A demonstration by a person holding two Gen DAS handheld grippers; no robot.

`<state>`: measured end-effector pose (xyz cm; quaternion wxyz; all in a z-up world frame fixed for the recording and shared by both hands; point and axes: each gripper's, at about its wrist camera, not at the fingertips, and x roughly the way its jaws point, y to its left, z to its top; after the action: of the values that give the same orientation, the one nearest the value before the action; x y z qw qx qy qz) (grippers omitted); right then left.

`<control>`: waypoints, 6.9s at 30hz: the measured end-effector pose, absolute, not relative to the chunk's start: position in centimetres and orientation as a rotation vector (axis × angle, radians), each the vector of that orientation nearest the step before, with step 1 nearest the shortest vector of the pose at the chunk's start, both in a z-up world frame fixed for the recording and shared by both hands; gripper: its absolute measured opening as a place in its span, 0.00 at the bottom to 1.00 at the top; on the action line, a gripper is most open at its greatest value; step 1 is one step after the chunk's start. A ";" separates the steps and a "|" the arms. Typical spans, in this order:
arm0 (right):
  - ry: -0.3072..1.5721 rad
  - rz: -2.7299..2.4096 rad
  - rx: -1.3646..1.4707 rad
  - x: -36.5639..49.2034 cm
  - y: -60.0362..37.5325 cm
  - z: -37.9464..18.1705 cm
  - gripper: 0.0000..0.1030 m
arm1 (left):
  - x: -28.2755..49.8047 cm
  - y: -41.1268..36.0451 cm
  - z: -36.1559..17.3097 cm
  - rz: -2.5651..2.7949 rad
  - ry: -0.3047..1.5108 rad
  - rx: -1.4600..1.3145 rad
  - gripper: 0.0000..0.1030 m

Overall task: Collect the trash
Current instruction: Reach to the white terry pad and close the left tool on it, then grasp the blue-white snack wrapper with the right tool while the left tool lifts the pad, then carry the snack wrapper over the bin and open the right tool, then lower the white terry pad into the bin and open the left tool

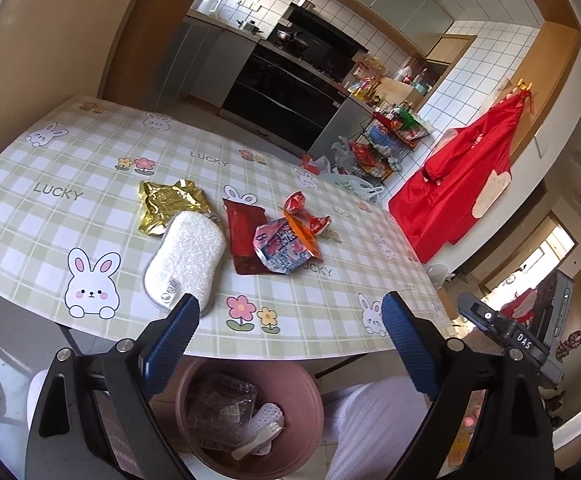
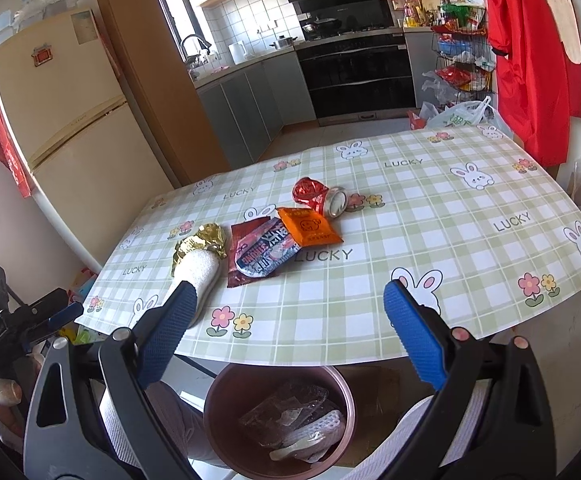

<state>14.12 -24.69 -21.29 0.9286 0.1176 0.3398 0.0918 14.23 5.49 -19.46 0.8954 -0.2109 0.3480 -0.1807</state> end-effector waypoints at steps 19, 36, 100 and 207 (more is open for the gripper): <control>0.889 0.200 0.224 21.2 -23.3 -28.7 0.93 | 26.8 3.3 -30.3 -0.235 0.962 -0.006 0.93; 0.973 0.263 0.267 27.9 -20.9 -32.7 0.93 | 29.2 3.7 -33.0 -0.219 1.001 -0.018 0.80; 0.852 0.397 0.302 33.2 -14.0 -31.1 0.08 | 22.3 10.3 -27.8 -0.173 0.811 -0.371 0.80; 0.601 0.194 0.176 12.8 -25.1 -19.6 0.94 | 9.8 -1.7 -19.0 -0.595 0.709 -0.228 0.85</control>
<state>12.82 -25.13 -19.61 0.9468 0.0866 0.2949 0.0951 9.79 -1.71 -18.97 0.8884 -0.1098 0.3414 -0.2866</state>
